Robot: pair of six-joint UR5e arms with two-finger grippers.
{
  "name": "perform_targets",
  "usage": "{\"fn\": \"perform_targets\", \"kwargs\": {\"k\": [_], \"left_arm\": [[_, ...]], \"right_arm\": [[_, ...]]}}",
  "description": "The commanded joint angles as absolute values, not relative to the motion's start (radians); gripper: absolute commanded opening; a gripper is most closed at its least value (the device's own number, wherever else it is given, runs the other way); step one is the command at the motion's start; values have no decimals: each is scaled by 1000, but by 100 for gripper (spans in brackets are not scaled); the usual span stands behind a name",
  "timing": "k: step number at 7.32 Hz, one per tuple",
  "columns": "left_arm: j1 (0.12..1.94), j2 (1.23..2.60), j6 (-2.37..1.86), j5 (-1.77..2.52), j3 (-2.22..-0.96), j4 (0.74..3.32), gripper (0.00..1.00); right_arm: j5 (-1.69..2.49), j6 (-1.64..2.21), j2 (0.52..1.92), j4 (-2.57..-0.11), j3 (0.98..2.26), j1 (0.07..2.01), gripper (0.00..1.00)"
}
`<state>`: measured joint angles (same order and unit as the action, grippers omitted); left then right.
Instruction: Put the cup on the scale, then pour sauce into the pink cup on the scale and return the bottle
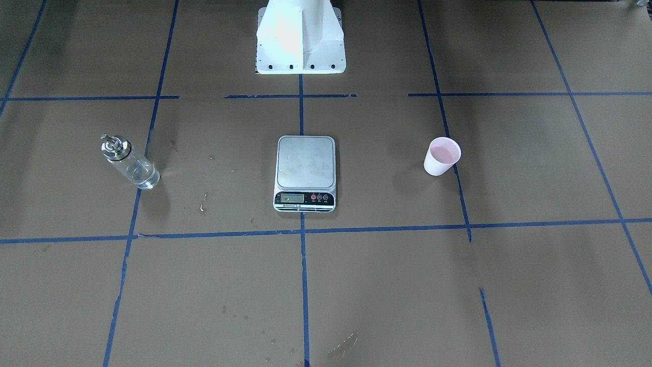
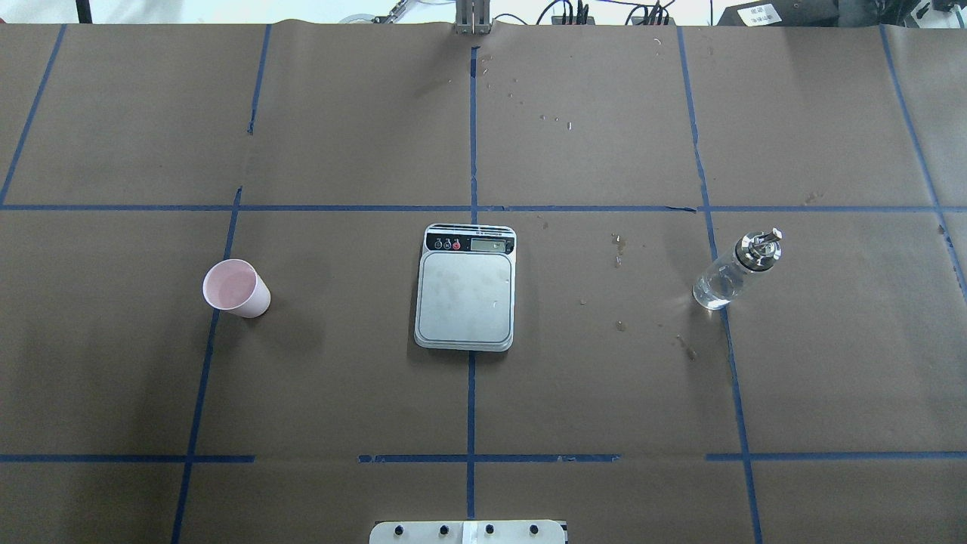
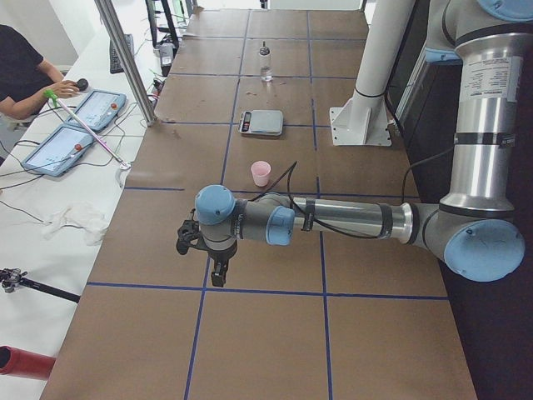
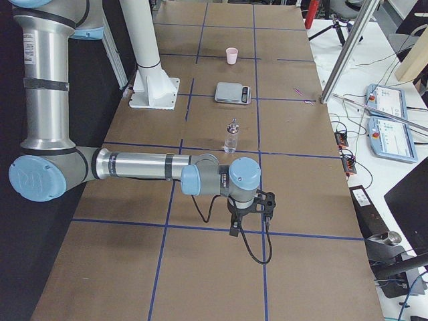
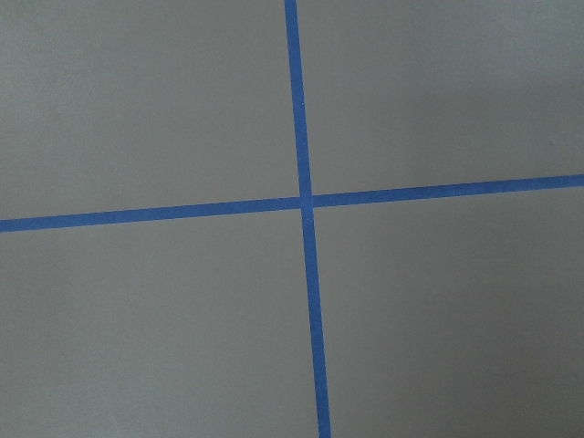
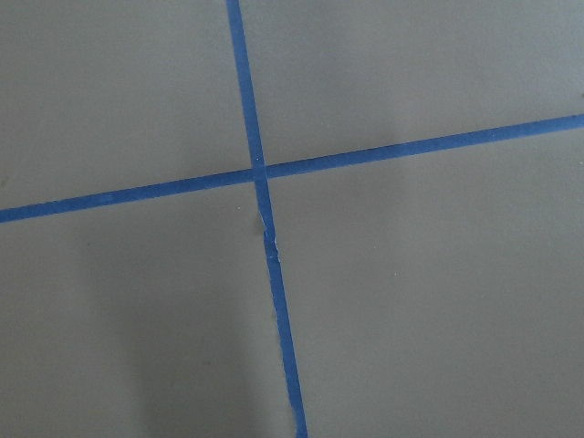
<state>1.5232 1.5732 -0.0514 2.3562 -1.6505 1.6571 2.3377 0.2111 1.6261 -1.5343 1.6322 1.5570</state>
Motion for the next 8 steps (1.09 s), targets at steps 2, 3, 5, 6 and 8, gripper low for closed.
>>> {"fn": "perform_targets", "kwargs": {"k": [2, 3, 5, 6, 8], "left_arm": [[1497, 1583, -229, 2358, -1871, 1654, 100], [1444, 1612, -273, 2359, -1882, 1675, 100], [1336, 1644, -317, 2362, -1922, 1729, 100], [1319, 1655, -357, 2374, -1957, 1732, 100], [1251, 1654, -473, 2483, -1960, 1729, 100]], "right_arm": [[2338, 215, 1623, -1534, 1635, 1557, 100], [2339, 213, 1618, -1534, 1634, 1557, 100], [2335, 215, 1585, -1537, 1632, 1552, 100], [2335, 213, 1569, -1540, 1632, 1551, 100], [2336, 213, 1557, -1529, 1599, 1533, 100]]}}
